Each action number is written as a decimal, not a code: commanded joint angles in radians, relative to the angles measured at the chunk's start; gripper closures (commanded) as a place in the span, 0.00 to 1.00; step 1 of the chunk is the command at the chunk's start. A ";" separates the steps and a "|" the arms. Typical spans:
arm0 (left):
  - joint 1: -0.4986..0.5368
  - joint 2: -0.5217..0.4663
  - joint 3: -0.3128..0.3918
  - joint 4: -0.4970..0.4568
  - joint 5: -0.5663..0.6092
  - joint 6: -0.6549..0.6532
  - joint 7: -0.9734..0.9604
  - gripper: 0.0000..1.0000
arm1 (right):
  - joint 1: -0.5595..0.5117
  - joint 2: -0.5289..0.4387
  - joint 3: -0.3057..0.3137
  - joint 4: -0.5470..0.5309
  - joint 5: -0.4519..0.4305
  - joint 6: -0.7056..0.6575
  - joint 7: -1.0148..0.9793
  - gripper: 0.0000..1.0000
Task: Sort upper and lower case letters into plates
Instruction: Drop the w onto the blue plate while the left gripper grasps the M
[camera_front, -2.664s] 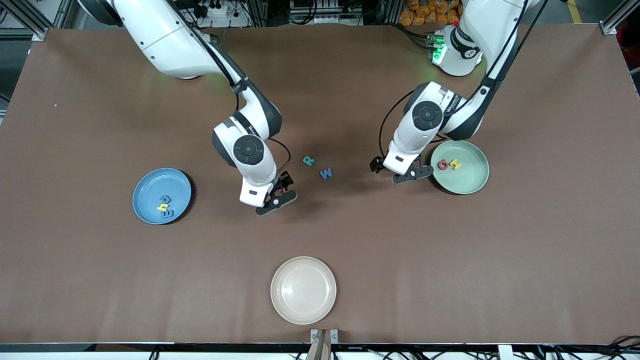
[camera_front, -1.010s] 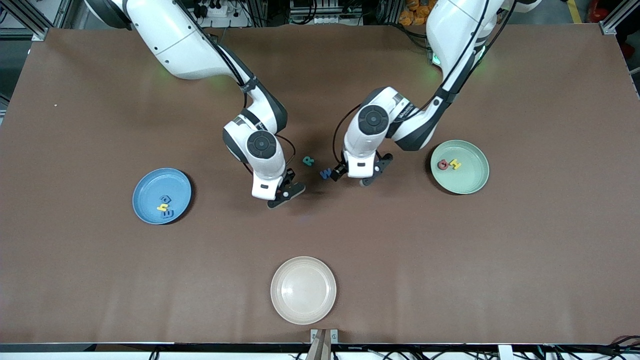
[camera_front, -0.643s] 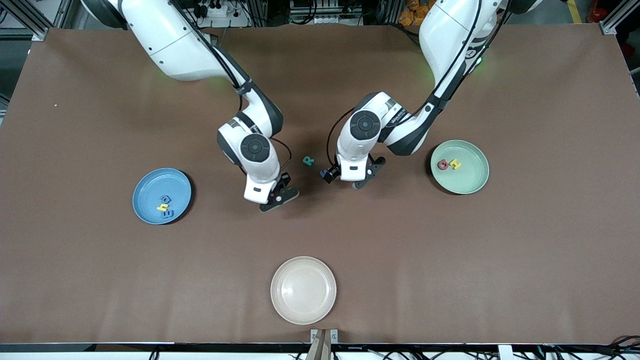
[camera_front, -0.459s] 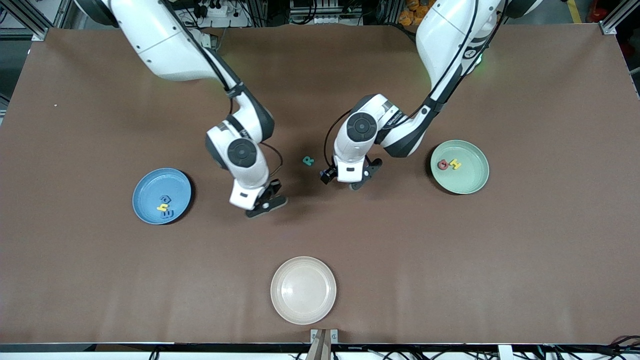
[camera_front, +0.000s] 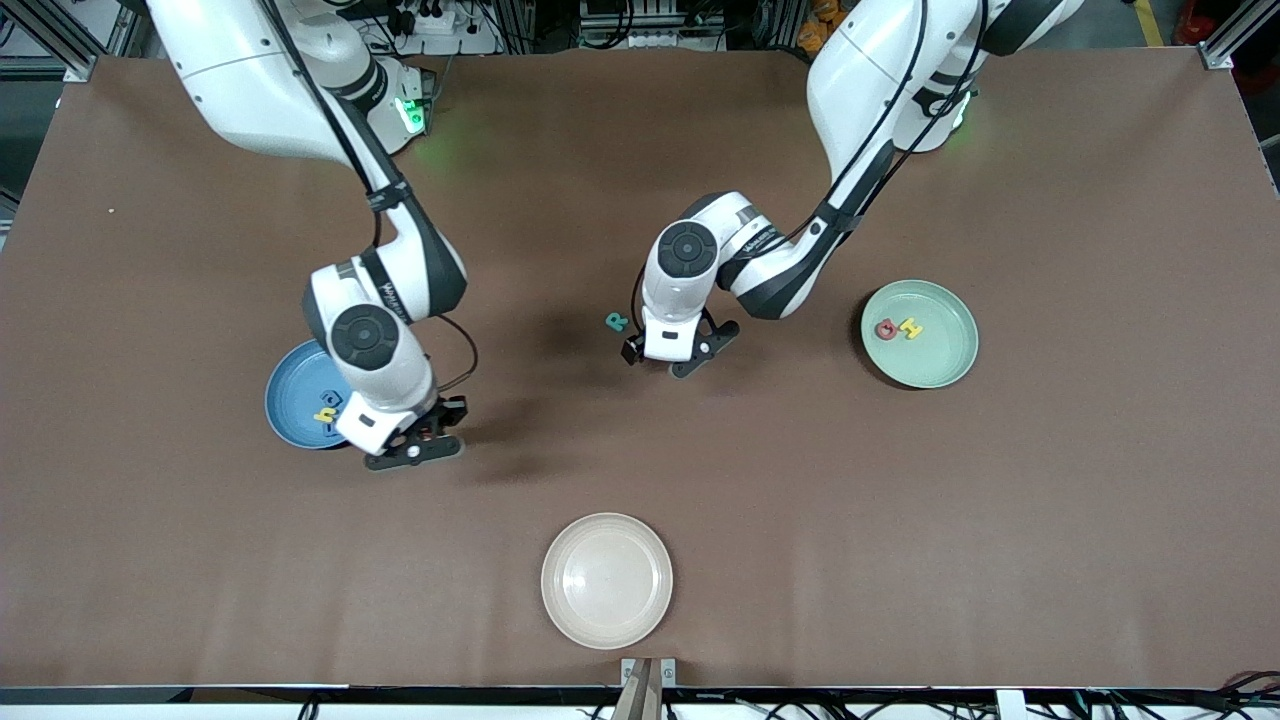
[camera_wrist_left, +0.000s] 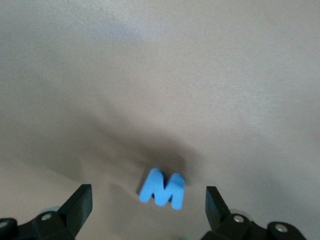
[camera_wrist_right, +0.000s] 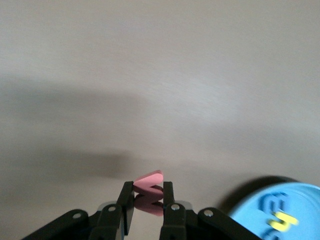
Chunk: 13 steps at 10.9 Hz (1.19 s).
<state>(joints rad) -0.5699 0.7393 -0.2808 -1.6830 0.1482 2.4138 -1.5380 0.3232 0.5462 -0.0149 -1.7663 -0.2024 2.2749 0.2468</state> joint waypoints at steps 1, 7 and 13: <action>-0.018 0.038 0.003 0.036 0.040 -0.021 0.012 0.00 | -0.068 -0.055 -0.008 -0.025 -0.026 -0.105 0.022 1.00; -0.022 0.071 0.003 0.080 0.037 -0.021 0.013 0.00 | -0.127 -0.049 -0.057 -0.093 -0.028 -0.184 0.025 0.66; -0.038 0.098 0.006 0.111 0.047 -0.021 0.015 0.00 | -0.160 -0.086 -0.056 -0.075 -0.026 -0.199 0.009 0.00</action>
<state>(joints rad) -0.6008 0.8200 -0.2807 -1.6031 0.1691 2.4124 -1.5308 0.1916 0.5063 -0.0820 -1.8350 -0.2092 2.0855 0.2485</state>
